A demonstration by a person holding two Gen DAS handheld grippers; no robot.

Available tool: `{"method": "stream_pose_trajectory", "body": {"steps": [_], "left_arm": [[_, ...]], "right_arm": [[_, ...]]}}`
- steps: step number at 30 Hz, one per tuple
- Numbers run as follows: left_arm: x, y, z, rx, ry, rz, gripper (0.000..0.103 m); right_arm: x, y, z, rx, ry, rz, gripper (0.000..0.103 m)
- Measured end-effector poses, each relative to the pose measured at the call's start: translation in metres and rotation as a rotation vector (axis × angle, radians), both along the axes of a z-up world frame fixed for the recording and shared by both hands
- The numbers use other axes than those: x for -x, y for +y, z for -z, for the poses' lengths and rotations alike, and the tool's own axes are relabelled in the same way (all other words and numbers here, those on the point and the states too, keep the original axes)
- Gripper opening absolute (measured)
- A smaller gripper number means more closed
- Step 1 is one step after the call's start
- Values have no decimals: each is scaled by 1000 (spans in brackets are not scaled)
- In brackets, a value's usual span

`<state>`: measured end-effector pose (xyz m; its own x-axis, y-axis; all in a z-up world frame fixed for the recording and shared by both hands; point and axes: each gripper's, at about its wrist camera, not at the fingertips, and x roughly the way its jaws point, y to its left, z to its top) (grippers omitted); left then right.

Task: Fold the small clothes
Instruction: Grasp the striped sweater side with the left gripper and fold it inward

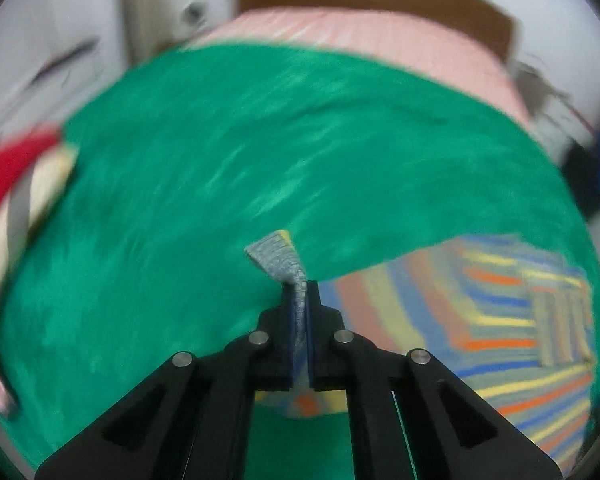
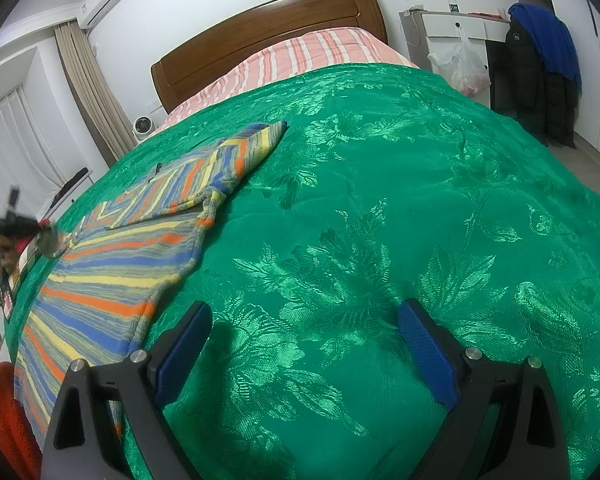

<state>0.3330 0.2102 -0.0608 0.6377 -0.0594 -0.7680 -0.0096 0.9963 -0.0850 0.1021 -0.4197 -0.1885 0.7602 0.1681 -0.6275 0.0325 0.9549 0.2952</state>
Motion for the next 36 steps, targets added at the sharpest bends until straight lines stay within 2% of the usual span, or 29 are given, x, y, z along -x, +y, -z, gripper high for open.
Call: {"method": "stream_pose_trajectory", "body": {"steps": [2, 5, 8, 11, 12, 13, 15, 16, 18, 20, 22, 23, 26, 28, 29, 31, 32, 33, 35, 36], "left_arm": [[6, -44, -35, -13, -61, 110, 2], [14, -119, -64, -31, -115, 271, 2], [18, -183, -59, -10, -112, 380, 2], [23, -238, -32, -21, -88, 456, 4], [25, -255, -18, -20, -66, 470, 8], [29, -270, -3, -18, -35, 475, 14], [33, -290, 27, -35, 59, 489, 70], [52, -293, 34, -47, 75, 494, 73], [70, -297, 45, -54, 85, 546, 73], [78, -290, 41, -29, 78, 571, 74], [73, -272, 32, -3, 54, 551, 81], [67, -251, 25, 10, 25, 504, 86], [41, -204, 22, 48, 0, 335, 88], [28, -176, 39, 85, 37, 235, 88], [22, -162, 62, 76, 101, 191, 88], [19, -155, 103, 1, 220, 171, 88], [26, -151, 112, -15, 194, 208, 90], [36, -147, 108, -28, 142, 222, 96], [45, -136, 102, -41, 157, 156, 99], [54, -129, 95, -12, 156, 137, 99]], "right_arm": [[0, 0, 0, 1, -2, 0, 94], [1, 0, 0, 0, -2, 0, 94], [0, 0, 0, 3, -2, 1, 94], [1, 0, 0, 7, -1, 1, 94], [1, 0, 0, 7, -1, 1, 94], [1, 0, 0, 7, -2, 1, 94], [1, 0, 0, 7, -1, 1, 94], [1, 0, 0, 7, -1, 1, 94], [1, 0, 0, 7, -2, 1, 94], [1, 0, 0, 6, -2, 1, 94], [2, 0, 0, 3, -6, 1, 94], [2, 0, 0, 1, -8, 0, 94], [3, 0, 0, -2, -13, 0, 94], [3, 0, 0, -2, -13, 0, 94], [3, 0, 0, -1, -12, 0, 94], [2, 1, 0, 2, -11, 0, 94], [2, 1, 0, 3, -10, 0, 94], [2, 1, 0, 3, -9, 0, 94], [2, 1, -1, 3, -9, 0, 94], [2, 1, -1, 3, -10, 0, 94]]}}
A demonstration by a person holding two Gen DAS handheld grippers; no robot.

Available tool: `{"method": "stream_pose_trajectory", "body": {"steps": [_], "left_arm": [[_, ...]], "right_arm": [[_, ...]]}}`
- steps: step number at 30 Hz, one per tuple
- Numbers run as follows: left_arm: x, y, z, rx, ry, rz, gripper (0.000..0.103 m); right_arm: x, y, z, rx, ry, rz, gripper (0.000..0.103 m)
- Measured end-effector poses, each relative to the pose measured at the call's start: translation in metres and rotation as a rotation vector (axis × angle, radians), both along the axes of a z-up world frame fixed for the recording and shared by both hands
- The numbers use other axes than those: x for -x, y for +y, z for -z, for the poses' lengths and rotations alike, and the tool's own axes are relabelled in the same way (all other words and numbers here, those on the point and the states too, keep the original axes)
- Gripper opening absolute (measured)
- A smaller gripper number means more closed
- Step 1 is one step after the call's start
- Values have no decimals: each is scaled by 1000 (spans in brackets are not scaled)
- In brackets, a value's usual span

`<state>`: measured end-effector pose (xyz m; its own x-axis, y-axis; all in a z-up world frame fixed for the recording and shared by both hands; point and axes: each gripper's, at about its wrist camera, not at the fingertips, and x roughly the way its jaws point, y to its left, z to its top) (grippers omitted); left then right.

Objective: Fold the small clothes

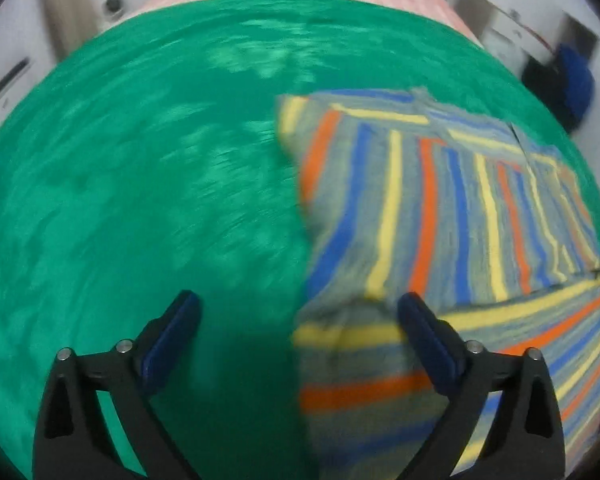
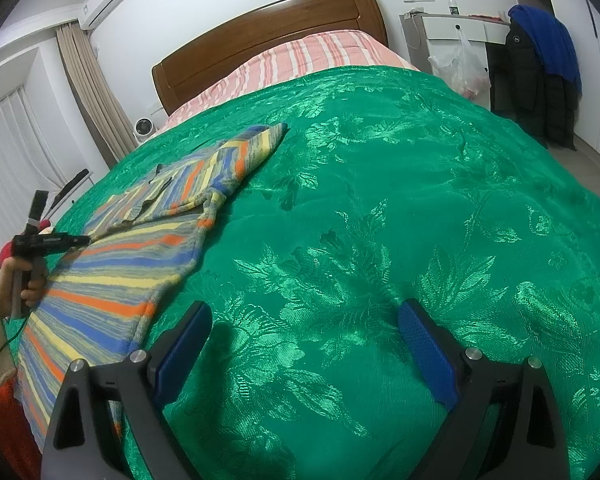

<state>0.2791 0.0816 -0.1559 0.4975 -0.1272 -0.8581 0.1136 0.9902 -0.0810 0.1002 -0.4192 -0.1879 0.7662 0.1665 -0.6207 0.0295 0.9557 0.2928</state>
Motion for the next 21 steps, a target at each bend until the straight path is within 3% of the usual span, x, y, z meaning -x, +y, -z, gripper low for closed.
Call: {"method": "stream_pose_trajectory", "body": {"steps": [2, 5, 10, 13, 15, 21], "left_arm": [[21, 13, -12, 48, -31, -11, 99], [62, 41, -19, 30, -71, -42, 100], [108, 91, 5, -73, -75, -124, 100], [122, 118, 20, -22, -109, -168, 103], [129, 126, 23, 1, -149, -173, 103], [146, 120, 27, -38, -240, -169, 103]], "right_arm": [[0, 0, 0, -1, -1, 0, 94], [0, 0, 0, -1, -2, -1, 94], [0, 0, 0, -2, -3, -1, 94], [0, 0, 0, -2, -2, 0, 94], [0, 0, 0, 1, 1, 0, 94], [-2, 5, 0, 31, 15, 6, 94]]}}
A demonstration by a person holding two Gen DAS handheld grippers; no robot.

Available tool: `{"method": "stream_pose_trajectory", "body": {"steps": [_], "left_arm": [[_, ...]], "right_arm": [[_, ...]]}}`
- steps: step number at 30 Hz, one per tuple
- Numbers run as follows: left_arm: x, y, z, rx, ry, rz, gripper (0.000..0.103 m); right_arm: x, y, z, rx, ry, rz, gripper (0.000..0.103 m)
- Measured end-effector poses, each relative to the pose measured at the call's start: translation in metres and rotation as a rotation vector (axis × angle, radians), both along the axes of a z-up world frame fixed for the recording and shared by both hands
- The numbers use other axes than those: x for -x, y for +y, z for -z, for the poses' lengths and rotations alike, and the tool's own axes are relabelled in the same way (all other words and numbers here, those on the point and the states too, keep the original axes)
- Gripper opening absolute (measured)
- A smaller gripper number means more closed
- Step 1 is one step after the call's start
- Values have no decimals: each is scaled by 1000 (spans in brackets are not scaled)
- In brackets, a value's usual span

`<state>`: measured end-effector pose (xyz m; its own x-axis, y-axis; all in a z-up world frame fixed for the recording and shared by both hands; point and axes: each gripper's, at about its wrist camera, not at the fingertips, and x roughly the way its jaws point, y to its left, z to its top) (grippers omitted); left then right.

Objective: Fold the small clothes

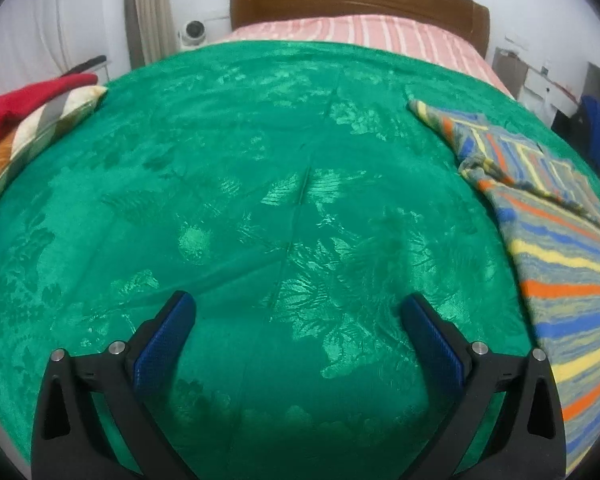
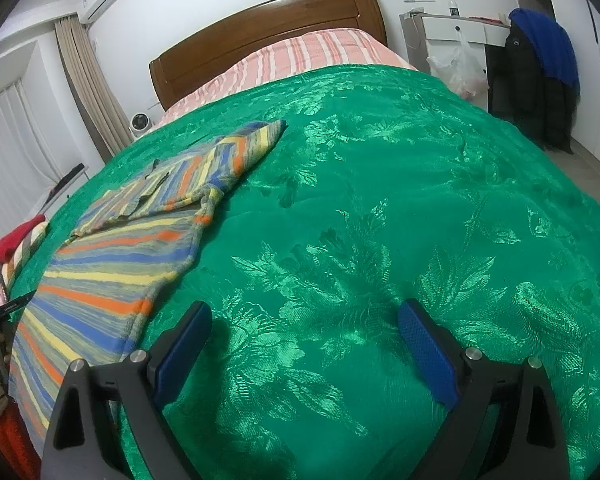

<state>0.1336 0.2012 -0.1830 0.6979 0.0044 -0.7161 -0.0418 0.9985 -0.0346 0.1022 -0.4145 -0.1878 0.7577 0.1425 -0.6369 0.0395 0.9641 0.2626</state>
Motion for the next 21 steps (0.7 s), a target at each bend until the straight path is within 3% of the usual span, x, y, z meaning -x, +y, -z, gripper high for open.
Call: {"method": "stream_pose_trajectory", "body": {"steps": [21], "left_arm": [[-5, -4, 3, -25, -25, -12, 103]], "right_arm": [[2, -1, 1, -5, -5, 3, 94]]}}
